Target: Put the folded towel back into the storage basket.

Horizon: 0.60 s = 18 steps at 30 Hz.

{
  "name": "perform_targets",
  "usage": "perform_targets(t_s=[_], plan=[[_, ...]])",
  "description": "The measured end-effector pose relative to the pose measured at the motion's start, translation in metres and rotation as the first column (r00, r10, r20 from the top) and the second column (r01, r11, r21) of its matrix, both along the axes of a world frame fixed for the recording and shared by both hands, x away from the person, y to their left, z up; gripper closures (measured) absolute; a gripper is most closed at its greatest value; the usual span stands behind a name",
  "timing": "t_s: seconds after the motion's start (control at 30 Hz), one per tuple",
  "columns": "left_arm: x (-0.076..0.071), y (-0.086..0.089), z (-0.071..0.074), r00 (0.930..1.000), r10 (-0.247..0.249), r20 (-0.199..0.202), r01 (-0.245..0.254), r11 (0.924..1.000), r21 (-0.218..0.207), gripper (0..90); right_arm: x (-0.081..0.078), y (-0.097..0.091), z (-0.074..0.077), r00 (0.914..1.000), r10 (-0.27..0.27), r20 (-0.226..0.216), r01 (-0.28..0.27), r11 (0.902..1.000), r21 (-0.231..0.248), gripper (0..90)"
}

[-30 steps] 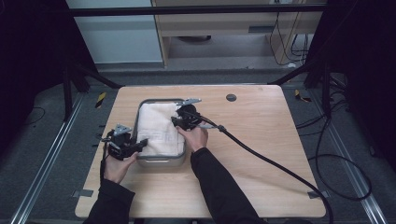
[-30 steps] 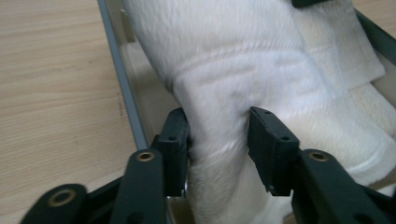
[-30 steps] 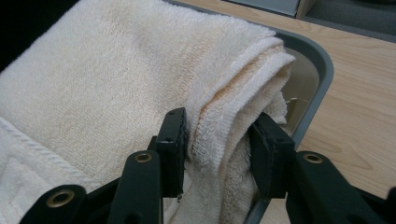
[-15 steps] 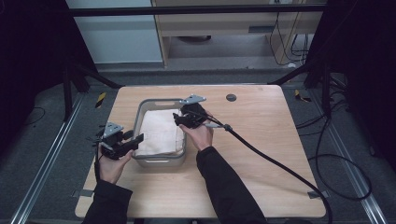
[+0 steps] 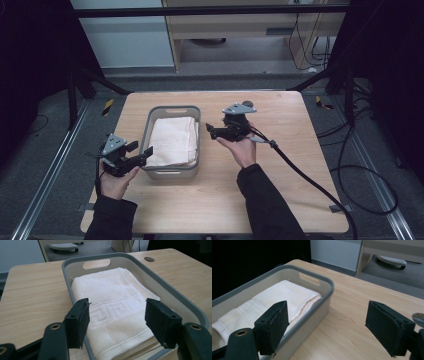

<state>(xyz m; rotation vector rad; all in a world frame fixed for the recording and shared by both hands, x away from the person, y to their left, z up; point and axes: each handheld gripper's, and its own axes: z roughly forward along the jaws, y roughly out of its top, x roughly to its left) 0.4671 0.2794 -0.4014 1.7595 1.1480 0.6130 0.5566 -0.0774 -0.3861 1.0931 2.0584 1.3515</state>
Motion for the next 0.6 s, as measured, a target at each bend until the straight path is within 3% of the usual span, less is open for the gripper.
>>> perform_targets(t_s=[0.27, 0.6], plan=[[-0.008, 0.005, -0.003, 0.9993, 0.008, 0.036, -0.008, 0.9999, 0.006, 29.1, -0.03, -0.059, -0.006, 0.999, -0.044, -0.003, 0.044, 0.999, 0.007, 16.3], [-0.027, 0.018, -0.016, 0.9981, 0.028, 0.054, -0.028, 0.9995, 0.011, 24.8, -0.069, -0.126, -0.03, 0.9954, -0.095, -0.009, 0.095, 0.9945, 0.044, 15.6]])
